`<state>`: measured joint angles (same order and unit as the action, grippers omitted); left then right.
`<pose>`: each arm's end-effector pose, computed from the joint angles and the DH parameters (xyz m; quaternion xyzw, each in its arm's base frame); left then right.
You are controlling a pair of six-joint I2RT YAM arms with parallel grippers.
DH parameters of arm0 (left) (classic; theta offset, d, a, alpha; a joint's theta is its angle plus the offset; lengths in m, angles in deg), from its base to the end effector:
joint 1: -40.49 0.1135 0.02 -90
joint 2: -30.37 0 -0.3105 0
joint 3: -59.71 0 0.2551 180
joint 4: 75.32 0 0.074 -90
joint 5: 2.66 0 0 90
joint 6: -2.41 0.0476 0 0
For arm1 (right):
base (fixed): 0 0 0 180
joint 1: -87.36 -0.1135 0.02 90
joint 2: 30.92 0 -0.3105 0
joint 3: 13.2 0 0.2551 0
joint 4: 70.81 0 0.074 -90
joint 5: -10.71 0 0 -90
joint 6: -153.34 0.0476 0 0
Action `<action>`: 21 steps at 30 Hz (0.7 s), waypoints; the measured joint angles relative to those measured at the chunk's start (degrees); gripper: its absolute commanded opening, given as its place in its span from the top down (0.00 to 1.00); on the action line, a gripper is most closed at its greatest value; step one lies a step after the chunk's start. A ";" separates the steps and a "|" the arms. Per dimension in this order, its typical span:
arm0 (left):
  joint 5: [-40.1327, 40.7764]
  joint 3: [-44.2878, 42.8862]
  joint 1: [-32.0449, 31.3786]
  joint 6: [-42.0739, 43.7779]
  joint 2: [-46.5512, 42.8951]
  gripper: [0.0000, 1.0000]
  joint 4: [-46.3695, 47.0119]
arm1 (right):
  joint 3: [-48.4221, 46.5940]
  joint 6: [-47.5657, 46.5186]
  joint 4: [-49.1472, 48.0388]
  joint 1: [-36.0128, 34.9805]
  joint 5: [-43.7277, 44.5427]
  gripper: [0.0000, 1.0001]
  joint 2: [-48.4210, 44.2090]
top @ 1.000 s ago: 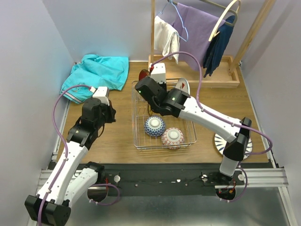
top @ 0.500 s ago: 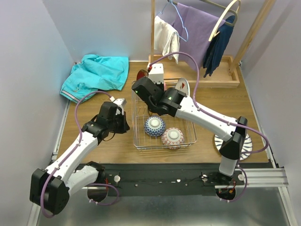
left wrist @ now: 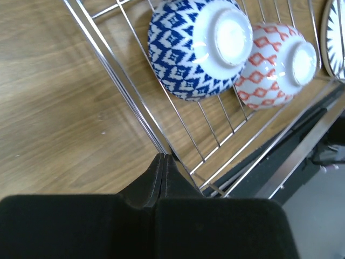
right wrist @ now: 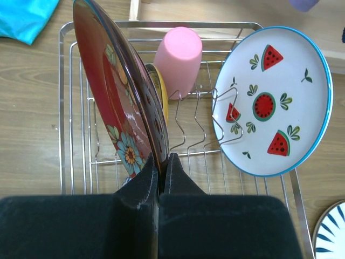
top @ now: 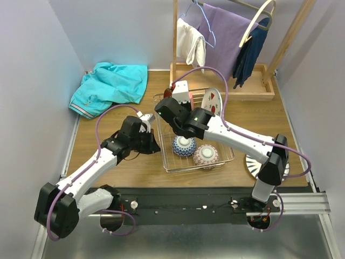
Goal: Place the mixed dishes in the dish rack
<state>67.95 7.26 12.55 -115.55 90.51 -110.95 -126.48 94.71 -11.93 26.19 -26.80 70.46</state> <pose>0.1735 -0.1099 0.2671 0.0666 0.9051 -0.3196 0.2725 0.2265 0.3332 0.3952 -0.0579 0.8481 -0.0468 0.5246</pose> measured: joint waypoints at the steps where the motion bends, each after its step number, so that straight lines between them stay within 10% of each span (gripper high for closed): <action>1: -0.68 -0.04 -0.61 -0.07 0.22 1.00 0.31 | 0.98 -0.50 -0.79 -0.02 0.33 0.99 -0.50; 21: 2.25 -4.98 -0.50 -0.63 -5.88 0.84 -7.56 | 3.89 -6.05 -6.12 0.00 6.19 0.99 0.37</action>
<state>70.20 2.28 12.04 -116.19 84.63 -118.51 -122.59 88.66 -18.05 26.19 -20.62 70.83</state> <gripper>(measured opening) 0.155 0.038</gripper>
